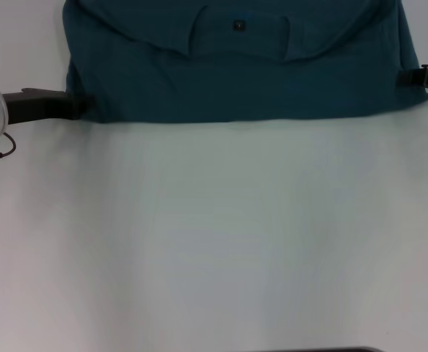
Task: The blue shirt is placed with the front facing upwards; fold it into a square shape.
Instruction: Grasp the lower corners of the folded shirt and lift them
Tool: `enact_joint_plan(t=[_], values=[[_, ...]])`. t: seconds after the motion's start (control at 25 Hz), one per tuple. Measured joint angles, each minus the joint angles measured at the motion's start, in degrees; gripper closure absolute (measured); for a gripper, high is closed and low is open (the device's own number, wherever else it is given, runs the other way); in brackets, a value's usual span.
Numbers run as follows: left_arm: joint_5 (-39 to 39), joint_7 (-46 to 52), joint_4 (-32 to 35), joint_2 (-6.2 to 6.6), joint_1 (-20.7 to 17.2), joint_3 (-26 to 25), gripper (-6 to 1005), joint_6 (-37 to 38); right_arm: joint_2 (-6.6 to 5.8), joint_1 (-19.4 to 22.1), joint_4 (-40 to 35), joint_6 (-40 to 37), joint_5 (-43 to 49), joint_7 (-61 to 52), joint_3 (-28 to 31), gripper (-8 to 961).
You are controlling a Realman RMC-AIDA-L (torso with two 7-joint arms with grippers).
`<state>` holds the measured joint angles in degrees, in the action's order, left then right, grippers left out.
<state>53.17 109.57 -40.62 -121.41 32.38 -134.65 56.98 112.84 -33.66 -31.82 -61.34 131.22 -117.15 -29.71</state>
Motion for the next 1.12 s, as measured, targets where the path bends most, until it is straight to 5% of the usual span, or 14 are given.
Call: enact_joint_plan(t=[0.2,0.44,1.12], values=[[0.00,0.05,-0.46,-0.03,0.04,0.01,902,0.30,0.00,0.08,0.00,0.00,0.00,0.00,0.09,928],[0.00,0.57,-2.62,0.21,-0.90,-0.26,998,2.59,0.00,0.88,-0.16,-0.35,-0.05,0.10,0.54,928],[0.43,1.23,-9.27,1.10,-4.15,-0.87,999,13.16,-0.05,6.03,-4.41,-9.31,-5.40,5.25,0.83,929]])
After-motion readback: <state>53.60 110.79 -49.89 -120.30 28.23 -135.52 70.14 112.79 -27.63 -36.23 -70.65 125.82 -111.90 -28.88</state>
